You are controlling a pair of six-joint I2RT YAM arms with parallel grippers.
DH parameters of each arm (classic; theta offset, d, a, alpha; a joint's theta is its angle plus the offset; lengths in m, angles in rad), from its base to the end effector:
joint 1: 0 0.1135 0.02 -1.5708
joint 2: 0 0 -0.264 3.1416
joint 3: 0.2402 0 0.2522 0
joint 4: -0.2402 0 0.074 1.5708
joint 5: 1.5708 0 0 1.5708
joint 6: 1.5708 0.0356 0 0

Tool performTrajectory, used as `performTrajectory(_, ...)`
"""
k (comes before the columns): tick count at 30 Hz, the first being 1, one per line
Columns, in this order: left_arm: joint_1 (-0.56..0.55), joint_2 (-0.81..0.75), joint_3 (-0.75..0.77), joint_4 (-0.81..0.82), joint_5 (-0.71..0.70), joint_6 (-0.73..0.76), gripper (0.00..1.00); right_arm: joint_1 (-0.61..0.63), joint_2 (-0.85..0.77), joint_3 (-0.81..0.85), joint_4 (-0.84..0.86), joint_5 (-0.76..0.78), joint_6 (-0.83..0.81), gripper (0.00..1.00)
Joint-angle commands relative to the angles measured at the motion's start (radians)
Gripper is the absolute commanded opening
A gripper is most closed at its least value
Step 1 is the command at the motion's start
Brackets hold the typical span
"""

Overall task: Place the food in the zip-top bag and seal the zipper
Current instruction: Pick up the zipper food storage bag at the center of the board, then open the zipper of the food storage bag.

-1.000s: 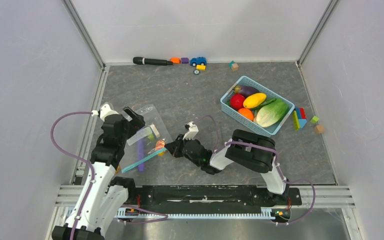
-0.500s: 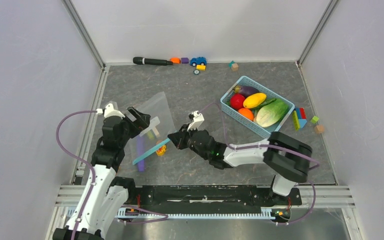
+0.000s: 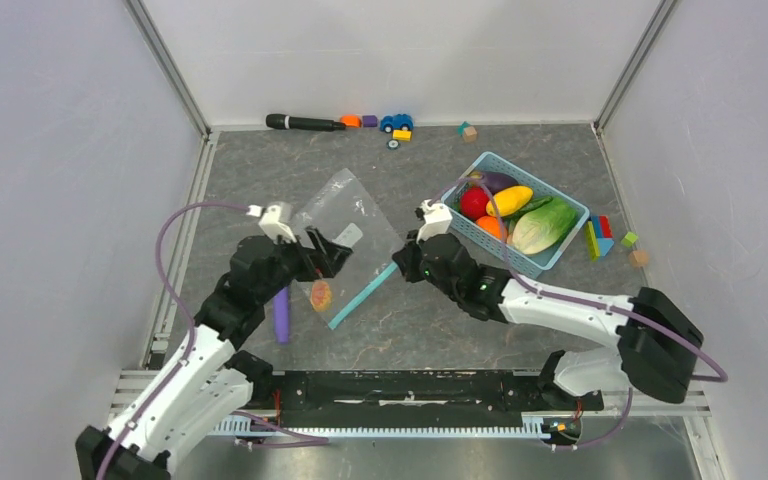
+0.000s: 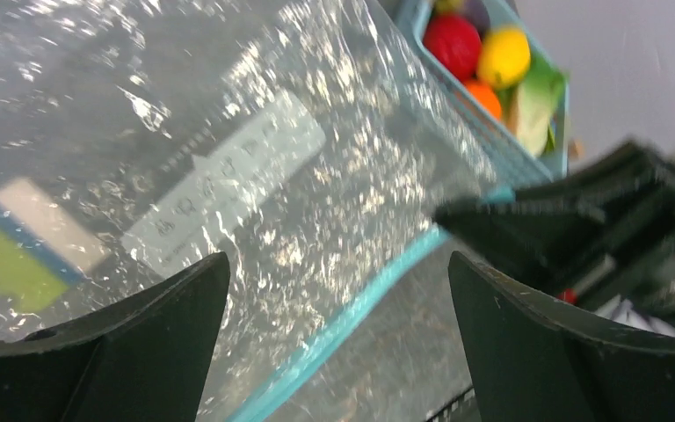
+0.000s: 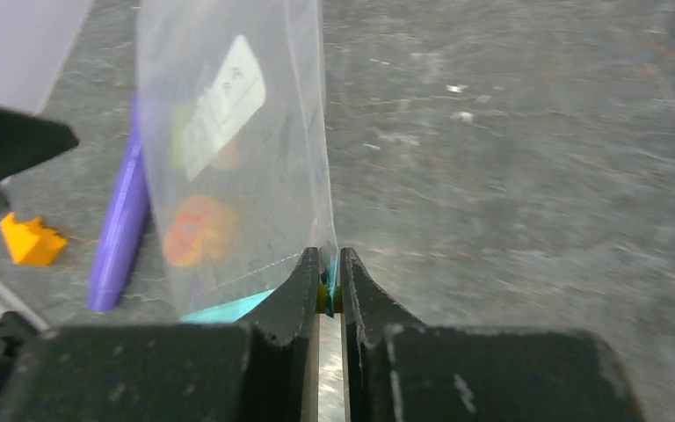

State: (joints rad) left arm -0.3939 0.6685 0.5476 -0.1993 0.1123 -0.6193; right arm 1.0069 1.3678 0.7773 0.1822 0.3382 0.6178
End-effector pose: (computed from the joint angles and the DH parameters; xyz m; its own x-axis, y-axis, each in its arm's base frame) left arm 0.1527 -0.0678 0.2727 -0.5151 -0.4106 -0.7524 0.2218 0.7841 -0.5797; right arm 0.1716 0.2493 0.2428 -0.5405 0.1676 -0.8245 -0.3943 0.8152 0.4242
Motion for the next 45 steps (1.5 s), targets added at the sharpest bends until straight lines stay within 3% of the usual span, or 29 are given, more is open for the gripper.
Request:
performTrajectory(1, -0.195, 0.108, 0.069, 0.03, -0.007, 0.146, 1.0, -0.06, -0.111, -0.046, -0.166, 0.033, -0.054, 0.0)
performTrajectory(5, -0.342, 0.229, 0.113, -0.019, -0.154, 0.217, 1.0, -0.106, -0.168, -0.049, -0.263, 0.044, -0.11, 0.0)
performTrajectory(13, -0.707, 0.381, 0.19, -0.051, -0.488, 0.337, 1.0, -0.181, -0.173, 0.117, -0.5, 0.03, -0.229, 0.0)
performTrajectory(17, -0.825, 0.494, 0.244, -0.058, -0.624, 0.368, 1.0, -0.19, -0.2, 0.153, -0.528, 0.007, -0.248, 0.0)
performTrajectory(26, -0.864, 0.585, 0.257, -0.02, -0.805, 0.359, 1.0, -0.201, -0.249, 0.198, -0.56, -0.071, -0.236, 0.0)
performTrajectory(29, -0.864, 0.562, 0.221, 0.015, -0.783, 0.351, 1.0, -0.203, -0.253, 0.239, -0.596, -0.089, -0.218, 0.0)
performTrajectory(36, -0.866, 0.474, 0.097, 0.177, -0.562, 0.353, 1.0, -0.206, -0.262, 0.276, -0.613, -0.103, -0.171, 0.0)
performTrajectory(41, -0.873, 0.476, 0.021, 0.356, -0.556, 0.329, 1.0, -0.206, -0.282, 0.213, -0.559, -0.097, -0.07, 0.0)
performTrajectory(45, -0.9, 0.539, 0.026, 0.429, -0.649, 0.343, 1.0, -0.206, -0.292, 0.186, -0.521, -0.087, -0.011, 0.0)
